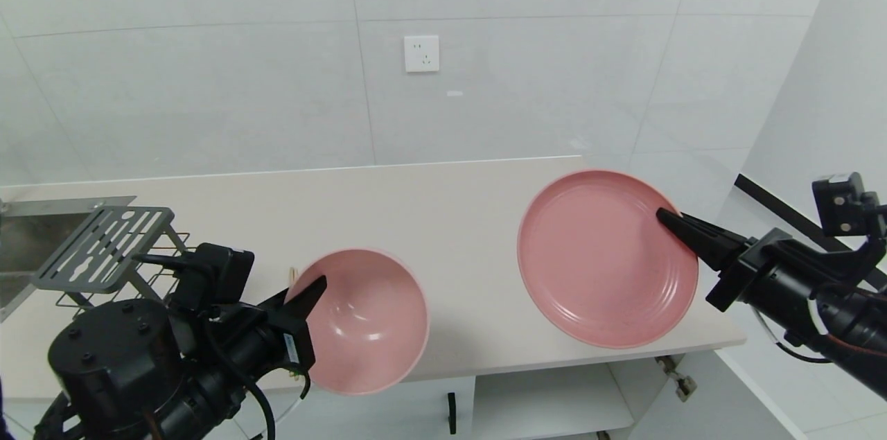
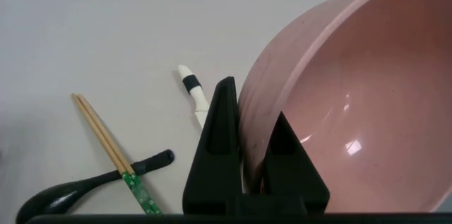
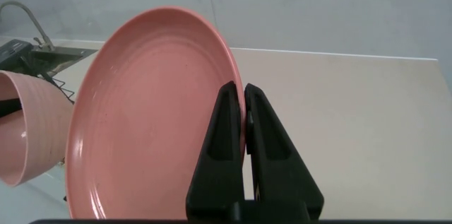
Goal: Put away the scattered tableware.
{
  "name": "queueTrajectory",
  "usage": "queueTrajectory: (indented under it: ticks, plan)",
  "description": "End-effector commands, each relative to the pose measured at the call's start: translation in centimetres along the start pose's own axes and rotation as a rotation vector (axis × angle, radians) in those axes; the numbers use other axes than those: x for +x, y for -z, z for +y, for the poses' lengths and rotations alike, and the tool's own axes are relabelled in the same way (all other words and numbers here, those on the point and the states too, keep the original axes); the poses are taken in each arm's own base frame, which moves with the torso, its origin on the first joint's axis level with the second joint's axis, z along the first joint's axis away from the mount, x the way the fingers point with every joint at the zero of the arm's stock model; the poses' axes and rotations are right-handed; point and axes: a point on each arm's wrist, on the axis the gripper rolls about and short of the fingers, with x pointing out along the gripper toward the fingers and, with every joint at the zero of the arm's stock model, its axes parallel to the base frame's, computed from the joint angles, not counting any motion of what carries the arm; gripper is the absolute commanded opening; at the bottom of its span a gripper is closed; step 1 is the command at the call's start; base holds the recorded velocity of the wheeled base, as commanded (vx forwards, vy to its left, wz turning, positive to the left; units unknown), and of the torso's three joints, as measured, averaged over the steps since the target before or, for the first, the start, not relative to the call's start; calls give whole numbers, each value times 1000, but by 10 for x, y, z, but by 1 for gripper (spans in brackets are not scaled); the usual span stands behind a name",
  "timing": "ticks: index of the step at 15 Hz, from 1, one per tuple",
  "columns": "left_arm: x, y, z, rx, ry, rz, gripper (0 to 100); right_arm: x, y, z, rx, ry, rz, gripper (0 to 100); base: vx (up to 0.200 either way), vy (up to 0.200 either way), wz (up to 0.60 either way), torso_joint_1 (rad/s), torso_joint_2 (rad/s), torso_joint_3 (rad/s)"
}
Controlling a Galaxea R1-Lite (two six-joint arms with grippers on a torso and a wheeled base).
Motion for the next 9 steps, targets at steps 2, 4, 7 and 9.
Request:
queueTrajectory:
  ticks: [2, 4, 7, 9]
  plan:
    - [-1, 7, 1, 15, -6, 30, 0, 0, 1, 0, 1, -2, 3, 0, -200, 0, 0, 12, 2, 0]
    - [-2, 5, 0, 18, 2, 22, 0, 0, 0, 0, 0, -2, 2, 0, -200, 0, 0, -12, 0, 5]
    - [-4, 1, 0, 16, 4, -1, 0, 0, 3, 5, 4, -23, 14, 0, -200, 0, 0, -1, 1, 5]
    - [-5, 1, 1, 56, 0, 0, 0, -1, 4, 8, 6, -35, 21, 0, -200, 0, 0, -5, 5, 0]
